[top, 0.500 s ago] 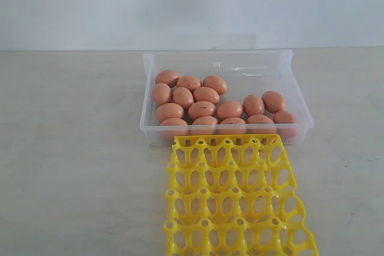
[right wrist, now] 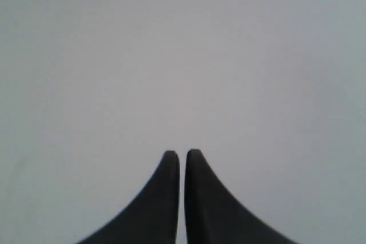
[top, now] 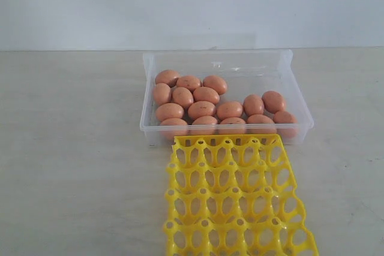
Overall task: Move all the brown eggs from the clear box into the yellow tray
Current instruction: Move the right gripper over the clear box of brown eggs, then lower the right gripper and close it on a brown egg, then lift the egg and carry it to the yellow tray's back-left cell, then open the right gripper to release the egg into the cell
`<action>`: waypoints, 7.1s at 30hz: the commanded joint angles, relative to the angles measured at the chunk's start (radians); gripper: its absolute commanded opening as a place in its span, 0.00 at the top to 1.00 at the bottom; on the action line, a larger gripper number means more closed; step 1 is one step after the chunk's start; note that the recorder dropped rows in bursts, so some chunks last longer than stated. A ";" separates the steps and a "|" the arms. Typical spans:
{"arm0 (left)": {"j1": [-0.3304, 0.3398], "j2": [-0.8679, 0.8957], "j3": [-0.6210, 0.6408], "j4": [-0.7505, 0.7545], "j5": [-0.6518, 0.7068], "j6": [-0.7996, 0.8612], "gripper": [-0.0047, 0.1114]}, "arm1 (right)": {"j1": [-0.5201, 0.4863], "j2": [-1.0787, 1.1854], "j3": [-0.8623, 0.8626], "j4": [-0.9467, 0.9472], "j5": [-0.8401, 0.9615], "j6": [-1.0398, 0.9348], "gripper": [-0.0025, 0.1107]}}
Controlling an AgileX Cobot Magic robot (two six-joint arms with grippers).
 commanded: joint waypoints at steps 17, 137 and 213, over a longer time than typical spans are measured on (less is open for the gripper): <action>-0.004 -0.002 0.004 0.004 -0.016 0.004 0.92 | 0.100 1.175 -0.886 0.395 1.825 -0.517 0.96; -0.004 -0.002 0.004 0.004 -0.016 0.004 0.92 | 0.747 1.080 0.190 -0.240 -0.102 0.130 0.98; -0.004 -0.002 0.004 0.004 -0.016 0.004 0.92 | 0.749 1.214 0.159 -0.101 -0.198 -0.123 0.48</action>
